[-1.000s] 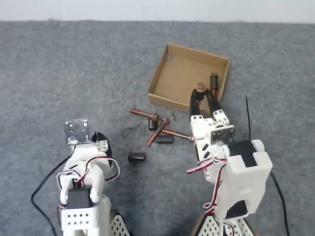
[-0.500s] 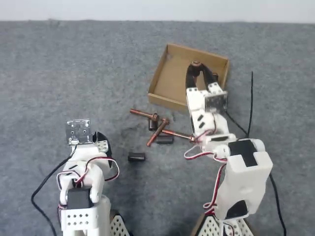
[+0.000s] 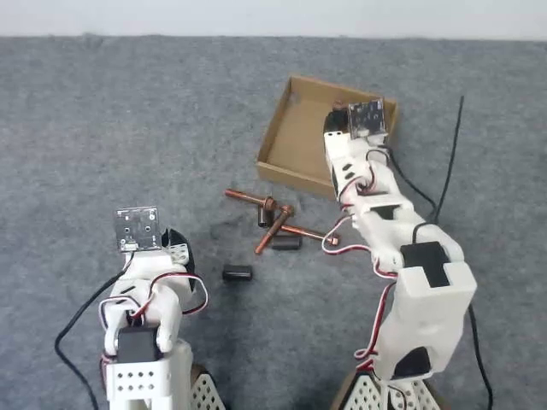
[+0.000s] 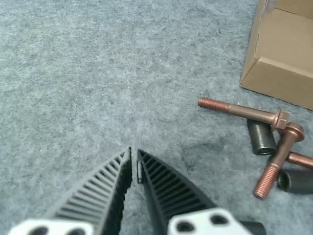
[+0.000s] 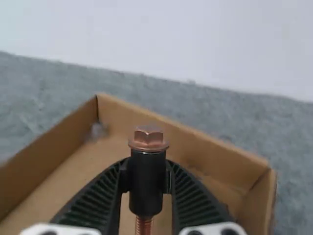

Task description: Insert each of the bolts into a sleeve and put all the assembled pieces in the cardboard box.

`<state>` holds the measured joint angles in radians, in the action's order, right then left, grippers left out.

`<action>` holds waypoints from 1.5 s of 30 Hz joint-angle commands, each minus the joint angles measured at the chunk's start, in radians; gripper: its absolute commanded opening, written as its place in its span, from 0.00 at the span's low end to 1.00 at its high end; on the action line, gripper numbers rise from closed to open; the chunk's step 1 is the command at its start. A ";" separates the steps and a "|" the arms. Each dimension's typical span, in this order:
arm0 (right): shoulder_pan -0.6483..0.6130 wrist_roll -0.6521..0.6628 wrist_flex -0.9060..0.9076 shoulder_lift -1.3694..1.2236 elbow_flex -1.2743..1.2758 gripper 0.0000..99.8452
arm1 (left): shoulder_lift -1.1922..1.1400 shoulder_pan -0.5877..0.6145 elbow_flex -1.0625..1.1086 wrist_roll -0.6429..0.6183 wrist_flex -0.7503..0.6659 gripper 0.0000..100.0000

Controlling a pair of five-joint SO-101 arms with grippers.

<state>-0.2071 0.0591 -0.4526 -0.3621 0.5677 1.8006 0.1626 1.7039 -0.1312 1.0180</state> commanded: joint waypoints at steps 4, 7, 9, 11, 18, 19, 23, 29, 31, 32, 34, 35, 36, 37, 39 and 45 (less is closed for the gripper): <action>0.053 0.014 0.288 0.061 -0.203 0.01 | 0.017 -0.005 -0.018 0.014 -0.003 0.01; 0.061 0.014 0.487 0.061 -0.281 0.01 | 0.017 -0.005 -0.018 0.014 -0.003 0.01; 0.062 0.014 0.633 0.053 -0.348 0.01 | 0.017 -0.005 -0.018 0.014 -0.003 0.01; 0.062 0.014 0.771 0.050 -0.410 0.01 | 0.017 -0.005 -0.018 0.014 -0.003 0.01; 0.041 0.015 0.952 0.050 -0.511 0.01 | 0.017 -0.005 -0.018 0.014 -0.003 0.01; 0.036 0.015 0.964 0.050 -0.516 0.02 | 0.017 -0.005 -0.018 0.014 -0.003 0.01; 0.021 0.074 1.076 0.050 -0.562 0.15 | 0.017 -0.005 -0.018 0.014 -0.003 0.01; 0.027 0.051 1.198 0.061 -0.649 0.16 | 0.017 -0.005 -0.018 0.014 -0.003 0.01; 0.027 0.051 1.256 0.065 -0.695 0.11 | 0.017 -0.005 -0.018 0.014 -0.003 0.01; 0.027 0.049 1.307 0.077 -0.720 0.08 | 0.017 -0.005 -0.018 0.014 -0.003 0.01; 0.016 0.049 1.412 0.114 -0.761 0.02 | 0.017 -0.005 -0.018 0.014 -0.003 0.01; 0.004 0.048 1.458 0.137 -0.776 0.00 | 0.017 -0.005 -0.018 0.014 -0.003 0.01; -0.008 0.048 1.501 0.162 -0.787 0.01 | 0.017 -0.005 -0.018 0.014 -0.003 0.01; -0.021 0.048 1.546 0.188 -0.795 0.02 | 0.017 -0.005 -0.018 0.014 -0.003 0.01; -0.050 0.048 1.638 0.242 -0.799 0.02 | 0.017 -0.005 -0.018 0.014 -0.003 0.01; -0.203 0.055 1.862 0.386 -0.799 0.03 | 0.017 0.000 -0.018 0.014 -0.003 0.01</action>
<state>-0.3422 0.1082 1.3226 -0.0951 -0.1703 1.8006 0.1611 1.7039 -0.1266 1.0180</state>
